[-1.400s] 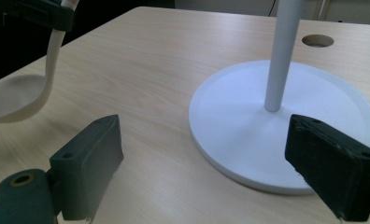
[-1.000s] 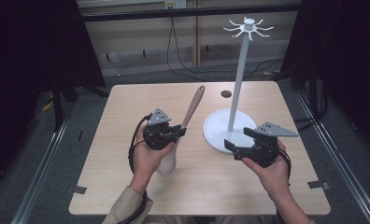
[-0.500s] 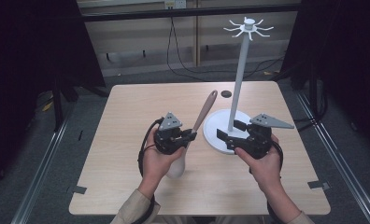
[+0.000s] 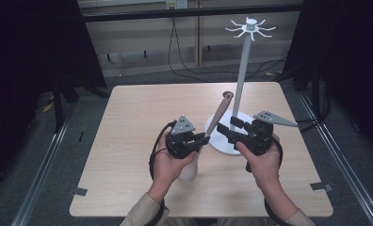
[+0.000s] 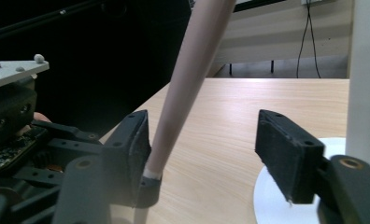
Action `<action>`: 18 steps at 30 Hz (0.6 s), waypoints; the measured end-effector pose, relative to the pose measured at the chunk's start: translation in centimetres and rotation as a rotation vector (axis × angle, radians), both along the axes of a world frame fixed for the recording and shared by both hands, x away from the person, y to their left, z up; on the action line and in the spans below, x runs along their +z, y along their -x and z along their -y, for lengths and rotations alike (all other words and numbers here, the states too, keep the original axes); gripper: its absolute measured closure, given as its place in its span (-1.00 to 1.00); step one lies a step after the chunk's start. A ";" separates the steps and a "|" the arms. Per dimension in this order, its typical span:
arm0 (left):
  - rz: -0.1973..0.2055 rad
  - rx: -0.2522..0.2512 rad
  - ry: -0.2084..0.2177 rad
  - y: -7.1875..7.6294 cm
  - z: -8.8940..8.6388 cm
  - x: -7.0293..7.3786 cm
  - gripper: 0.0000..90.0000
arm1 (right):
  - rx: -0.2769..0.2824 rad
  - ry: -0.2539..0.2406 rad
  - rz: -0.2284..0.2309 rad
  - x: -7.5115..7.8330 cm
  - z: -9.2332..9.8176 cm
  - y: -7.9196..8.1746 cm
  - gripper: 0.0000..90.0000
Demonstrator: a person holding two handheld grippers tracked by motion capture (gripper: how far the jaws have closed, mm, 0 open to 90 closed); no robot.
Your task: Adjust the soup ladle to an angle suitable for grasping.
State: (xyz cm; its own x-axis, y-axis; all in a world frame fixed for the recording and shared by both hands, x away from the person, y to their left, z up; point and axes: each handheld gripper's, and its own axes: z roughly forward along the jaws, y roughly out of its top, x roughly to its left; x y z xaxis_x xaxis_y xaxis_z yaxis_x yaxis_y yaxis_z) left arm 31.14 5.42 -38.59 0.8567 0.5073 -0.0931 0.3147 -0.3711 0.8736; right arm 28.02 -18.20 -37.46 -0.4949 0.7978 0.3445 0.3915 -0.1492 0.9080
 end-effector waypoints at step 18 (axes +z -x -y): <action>0.008 -0.031 0.057 0.5 1.5 0.1 0.75 | 0.031 -0.072 -0.005 0.3 -0.5 -0.1 0.65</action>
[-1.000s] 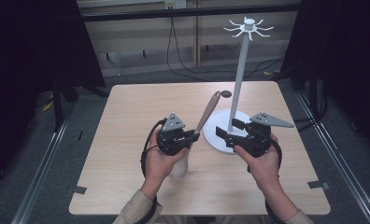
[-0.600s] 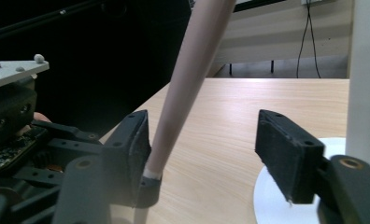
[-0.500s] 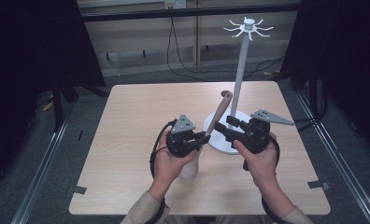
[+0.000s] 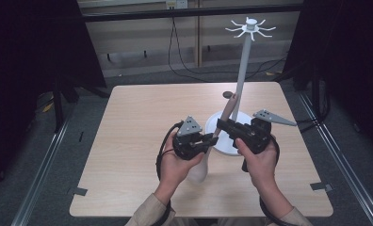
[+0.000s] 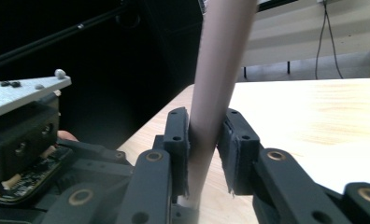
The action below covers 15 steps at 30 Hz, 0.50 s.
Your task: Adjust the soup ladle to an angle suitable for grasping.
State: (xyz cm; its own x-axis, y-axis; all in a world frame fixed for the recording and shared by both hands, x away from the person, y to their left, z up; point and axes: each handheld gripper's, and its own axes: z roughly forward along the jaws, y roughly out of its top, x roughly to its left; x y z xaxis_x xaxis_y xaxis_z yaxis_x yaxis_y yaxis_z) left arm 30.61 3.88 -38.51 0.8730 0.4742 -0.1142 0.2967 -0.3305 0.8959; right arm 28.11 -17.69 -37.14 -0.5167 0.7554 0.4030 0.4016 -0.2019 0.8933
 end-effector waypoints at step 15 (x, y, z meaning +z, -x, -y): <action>-0.006 0.000 0.045 0.0 -0.1 0.2 0.75 | 0.034 0.016 0.043 0.9 -0.6 0.1 0.71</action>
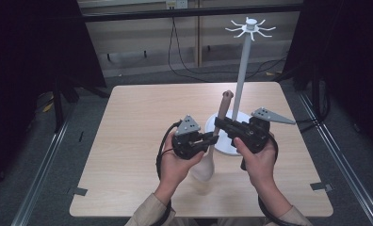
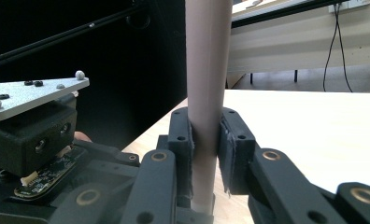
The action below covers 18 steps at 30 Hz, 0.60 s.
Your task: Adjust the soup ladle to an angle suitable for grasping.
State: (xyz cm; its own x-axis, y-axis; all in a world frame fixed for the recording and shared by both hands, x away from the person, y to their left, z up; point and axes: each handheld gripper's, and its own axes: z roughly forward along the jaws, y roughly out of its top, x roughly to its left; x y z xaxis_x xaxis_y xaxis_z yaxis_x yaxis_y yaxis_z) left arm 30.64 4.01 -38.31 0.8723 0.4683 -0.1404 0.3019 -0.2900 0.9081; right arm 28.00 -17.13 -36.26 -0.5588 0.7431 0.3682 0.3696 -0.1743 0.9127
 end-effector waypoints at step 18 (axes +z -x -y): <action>0.009 -0.007 0.050 -0.2 0.0 0.0 0.73 | 0.010 0.038 0.025 0.8 -0.1 -0.1 0.71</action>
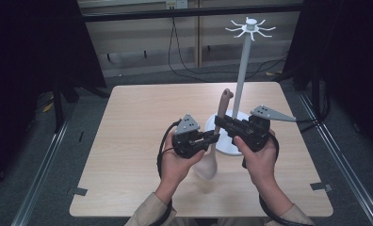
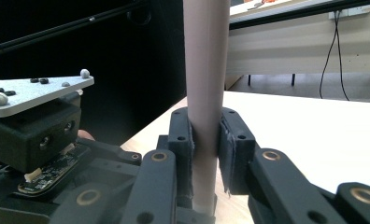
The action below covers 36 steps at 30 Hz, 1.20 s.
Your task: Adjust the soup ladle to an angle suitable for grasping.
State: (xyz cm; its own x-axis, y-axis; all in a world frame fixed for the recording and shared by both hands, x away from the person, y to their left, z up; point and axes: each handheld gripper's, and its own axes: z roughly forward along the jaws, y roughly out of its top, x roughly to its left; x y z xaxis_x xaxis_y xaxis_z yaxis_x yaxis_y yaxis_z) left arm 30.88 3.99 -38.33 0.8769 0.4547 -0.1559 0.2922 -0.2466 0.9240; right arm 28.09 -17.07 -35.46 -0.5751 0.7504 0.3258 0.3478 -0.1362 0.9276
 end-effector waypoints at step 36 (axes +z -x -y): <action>0.057 0.110 -0.084 -0.2 -3.9 -1.7 -0.56 | 0.028 0.077 0.101 3.8 2.1 -1.7 0.71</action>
State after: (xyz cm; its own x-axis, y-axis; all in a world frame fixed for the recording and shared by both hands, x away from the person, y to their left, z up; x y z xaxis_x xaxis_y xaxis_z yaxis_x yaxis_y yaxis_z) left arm 31.10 7.89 -40.04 0.8272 0.5581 -0.0643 0.2691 -0.2931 0.9174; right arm 29.80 -19.19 -31.65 -0.6233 0.7540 0.2072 0.2544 -0.0551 0.9655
